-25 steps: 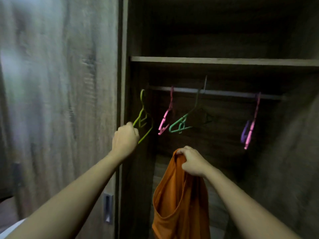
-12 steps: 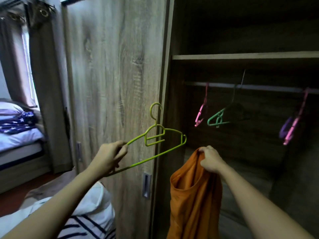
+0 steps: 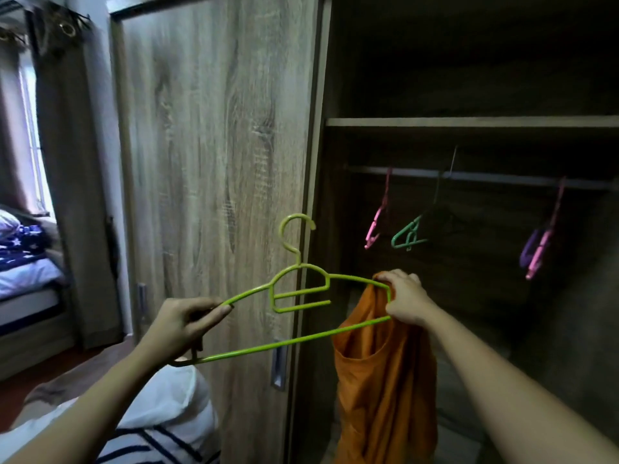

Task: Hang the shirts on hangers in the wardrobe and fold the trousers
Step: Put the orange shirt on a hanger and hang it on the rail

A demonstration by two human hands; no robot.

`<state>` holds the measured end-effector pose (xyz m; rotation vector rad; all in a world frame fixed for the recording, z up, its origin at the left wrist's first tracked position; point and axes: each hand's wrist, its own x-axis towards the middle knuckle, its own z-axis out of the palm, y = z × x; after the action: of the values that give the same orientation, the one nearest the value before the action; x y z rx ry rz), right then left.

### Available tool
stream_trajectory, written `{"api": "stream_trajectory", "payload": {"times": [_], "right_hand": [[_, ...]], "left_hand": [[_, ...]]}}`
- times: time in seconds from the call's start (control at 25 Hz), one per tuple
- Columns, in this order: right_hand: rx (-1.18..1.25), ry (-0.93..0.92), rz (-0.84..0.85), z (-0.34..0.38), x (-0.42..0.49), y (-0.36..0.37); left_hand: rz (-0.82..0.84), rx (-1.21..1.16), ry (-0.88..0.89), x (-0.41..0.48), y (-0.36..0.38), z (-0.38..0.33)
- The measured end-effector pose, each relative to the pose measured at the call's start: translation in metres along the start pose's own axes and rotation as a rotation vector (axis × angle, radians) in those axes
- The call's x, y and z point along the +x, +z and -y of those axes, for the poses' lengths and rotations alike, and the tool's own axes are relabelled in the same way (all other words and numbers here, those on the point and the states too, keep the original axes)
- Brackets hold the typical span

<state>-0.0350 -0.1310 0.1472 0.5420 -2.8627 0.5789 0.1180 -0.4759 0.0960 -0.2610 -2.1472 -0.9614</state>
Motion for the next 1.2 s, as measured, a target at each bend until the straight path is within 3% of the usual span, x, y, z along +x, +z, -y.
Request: {"api": "stream_trajectory", "payload": {"times": [0.12, 0.24, 0.36, 0.44, 0.52, 0.64, 0.72, 0.84, 1.0, 1.2], "right_hand": [[-0.026, -0.196, 0.058, 0.03, -0.008, -0.002], [-0.058, -0.315, 0.028, 0.042, -0.015, -0.013], [-0.309, -0.433, -0.21, 0.025, -0.021, -0.03], [-0.368, -0.48, -0.412, 0.011, -0.026, -0.038], [-0.319, -0.558, -0.554, 0.002, -0.029, -0.041], [-0.327, -0.639, -0.632, -0.004, -0.031, -0.042], [-0.312, -0.652, -0.674, -0.006, -0.032, -0.043], [-0.282, -0.611, -0.774, -0.007, -0.035, -0.053], [-0.257, -0.622, -0.819, -0.013, -0.042, -0.074], [-0.395, -0.646, -0.806, -0.048, -0.054, -0.088]], "left_hand": [[0.102, -0.049, 0.034, 0.004, 0.034, -0.013], [0.091, -0.09, 0.081, 0.006, 0.068, -0.026], [-0.037, -0.246, 0.103, 0.005, 0.084, -0.031], [-0.025, -0.349, 0.159, 0.009, 0.088, -0.034], [-0.043, -0.192, 0.267, 0.016, 0.094, -0.033], [-0.228, 0.395, 0.338, 0.017, 0.11, -0.028], [-0.312, 0.486, 0.339, 0.003, 0.128, -0.037], [-0.111, 0.37, 0.473, -0.026, 0.167, -0.049], [0.364, 0.334, -0.006, -0.039, 0.201, -0.041], [0.422, 0.158, -0.053, -0.016, 0.192, 0.002]]}}
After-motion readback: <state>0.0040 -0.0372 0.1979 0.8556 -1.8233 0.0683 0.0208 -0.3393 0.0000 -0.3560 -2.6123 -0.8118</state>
